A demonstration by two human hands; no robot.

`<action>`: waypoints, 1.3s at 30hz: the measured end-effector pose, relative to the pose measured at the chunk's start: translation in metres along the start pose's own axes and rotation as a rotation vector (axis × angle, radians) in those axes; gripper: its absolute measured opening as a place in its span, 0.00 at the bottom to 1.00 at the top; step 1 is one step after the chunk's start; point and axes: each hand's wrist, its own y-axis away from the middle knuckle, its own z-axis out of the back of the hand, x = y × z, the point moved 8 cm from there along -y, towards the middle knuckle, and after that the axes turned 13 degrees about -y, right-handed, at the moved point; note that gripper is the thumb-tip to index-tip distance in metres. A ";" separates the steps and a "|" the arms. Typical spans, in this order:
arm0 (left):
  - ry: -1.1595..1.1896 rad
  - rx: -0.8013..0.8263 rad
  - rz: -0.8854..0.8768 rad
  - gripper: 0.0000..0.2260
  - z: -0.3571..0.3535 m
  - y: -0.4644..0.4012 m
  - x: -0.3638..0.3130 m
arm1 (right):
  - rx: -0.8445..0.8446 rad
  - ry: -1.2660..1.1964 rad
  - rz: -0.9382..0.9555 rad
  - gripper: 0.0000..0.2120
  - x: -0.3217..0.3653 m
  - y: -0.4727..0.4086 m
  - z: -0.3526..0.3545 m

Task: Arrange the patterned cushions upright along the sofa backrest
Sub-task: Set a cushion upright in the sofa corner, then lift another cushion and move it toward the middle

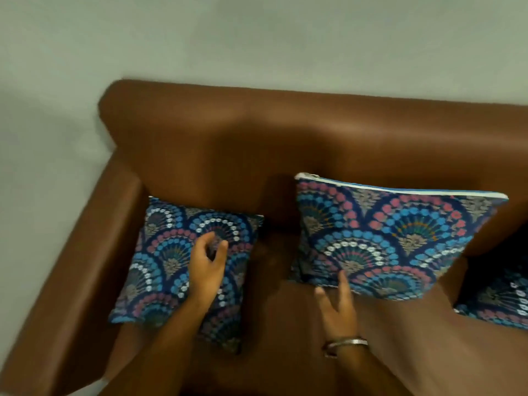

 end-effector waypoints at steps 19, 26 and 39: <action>0.556 0.192 0.129 0.29 0.138 -0.156 0.132 | 0.019 -0.478 -0.268 0.28 0.039 -0.008 -0.257; 0.460 0.127 -0.039 0.30 0.155 -0.211 0.084 | -0.023 -0.387 0.002 0.34 0.085 -0.042 -0.256; 0.308 -0.251 -0.066 0.13 0.205 -0.252 0.089 | 0.136 -0.261 -0.015 0.35 0.060 -0.055 -0.295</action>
